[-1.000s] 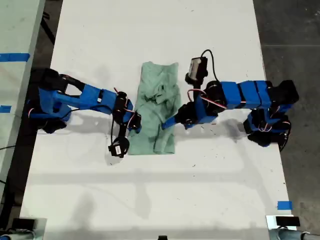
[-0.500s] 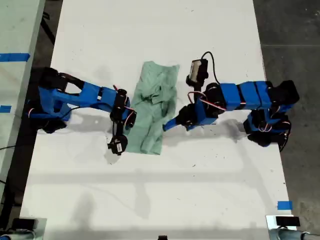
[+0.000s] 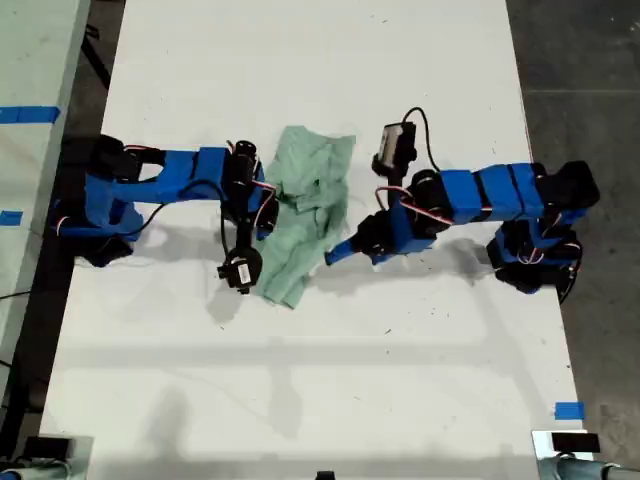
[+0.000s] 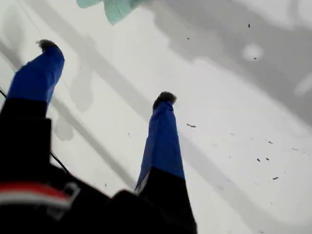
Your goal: Fold tshirt
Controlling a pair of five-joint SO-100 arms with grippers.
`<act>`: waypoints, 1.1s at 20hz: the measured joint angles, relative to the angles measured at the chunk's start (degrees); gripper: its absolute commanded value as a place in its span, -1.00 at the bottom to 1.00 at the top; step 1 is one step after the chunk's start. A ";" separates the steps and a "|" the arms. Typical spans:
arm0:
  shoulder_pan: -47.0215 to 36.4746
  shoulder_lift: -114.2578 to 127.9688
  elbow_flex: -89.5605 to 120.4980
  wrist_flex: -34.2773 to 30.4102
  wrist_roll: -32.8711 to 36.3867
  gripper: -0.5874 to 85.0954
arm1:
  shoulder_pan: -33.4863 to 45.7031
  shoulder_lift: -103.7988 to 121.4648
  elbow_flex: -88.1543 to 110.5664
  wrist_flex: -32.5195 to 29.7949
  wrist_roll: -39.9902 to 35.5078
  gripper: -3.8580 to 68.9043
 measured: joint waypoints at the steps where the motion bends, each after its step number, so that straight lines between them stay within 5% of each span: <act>1: 0.00 -1.41 -0.09 -2.02 0.62 -0.99 | -0.09 0.00 0.09 0.00 -0.09 0.04; 6: -0.18 -11.95 -0.09 -17.93 4.13 -0.96 | -0.18 0.00 0.97 -1.23 0.09 0.04; 8: -0.18 -16.61 -0.18 -25.93 7.38 -0.49 | -0.44 0.00 1.23 -1.76 0.09 0.04; 11: -0.44 -21.53 -4.57 -32.26 9.67 -0.38 | -1.05 0.00 2.37 -2.37 0.97 0.04; 15: -0.62 -21.71 -5.19 -29.97 8.79 -0.40 | -1.41 0.00 2.90 -2.72 1.14 0.04; 22: 0.44 -12.30 -4.75 -10.72 3.69 -0.46 | -1.41 0.00 4.48 -3.25 1.76 0.04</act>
